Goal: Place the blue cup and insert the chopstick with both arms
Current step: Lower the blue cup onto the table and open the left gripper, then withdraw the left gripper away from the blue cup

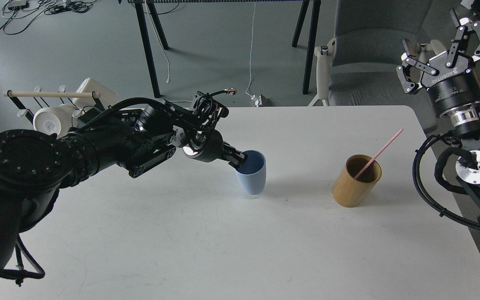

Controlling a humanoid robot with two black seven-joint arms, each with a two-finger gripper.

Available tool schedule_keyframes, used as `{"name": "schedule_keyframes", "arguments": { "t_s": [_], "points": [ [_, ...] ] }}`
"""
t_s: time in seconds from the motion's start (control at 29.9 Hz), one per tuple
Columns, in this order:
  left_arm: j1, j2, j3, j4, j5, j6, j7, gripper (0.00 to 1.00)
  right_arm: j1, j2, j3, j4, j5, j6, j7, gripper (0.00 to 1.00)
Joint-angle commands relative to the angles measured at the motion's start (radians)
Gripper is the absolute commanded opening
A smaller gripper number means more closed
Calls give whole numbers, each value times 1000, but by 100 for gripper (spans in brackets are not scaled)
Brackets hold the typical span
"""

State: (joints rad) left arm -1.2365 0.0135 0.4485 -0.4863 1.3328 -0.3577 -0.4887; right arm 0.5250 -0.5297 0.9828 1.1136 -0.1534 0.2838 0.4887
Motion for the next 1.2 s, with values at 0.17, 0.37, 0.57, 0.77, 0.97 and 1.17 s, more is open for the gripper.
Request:
{"name": "schedule_keyframes", "arguments": {
  "t_s": [0.17, 0.37, 0.57, 0.77, 0.97, 1.17],
  "points": [
    [26, 6, 2, -1, 0, 2, 0, 9, -2, 0, -1, -1, 0, 0, 0, 89],
    [26, 16, -4, -9, -6, 0, 0, 17, -13, -1, -1, -1, 0, 3, 0, 89],
    [26, 20, -11, -11, -12, -1, 0, 31, -14, -4, 0, 0, 0, 3, 0, 89],
    [26, 69, -99, -12, -65, -15, 0, 66, -13, -21, 0, 12, -9, 8, 0, 89],
    [57, 167, -194, -34, -155, -59, 0, 80, 58, -96, -1, 17, -26, 0, 0, 90],
    [130, 359, -413, -202, -288, -96, 0, 85, 101, -251, 2, 46, -265, -46, 0, 90]
  ]
}}
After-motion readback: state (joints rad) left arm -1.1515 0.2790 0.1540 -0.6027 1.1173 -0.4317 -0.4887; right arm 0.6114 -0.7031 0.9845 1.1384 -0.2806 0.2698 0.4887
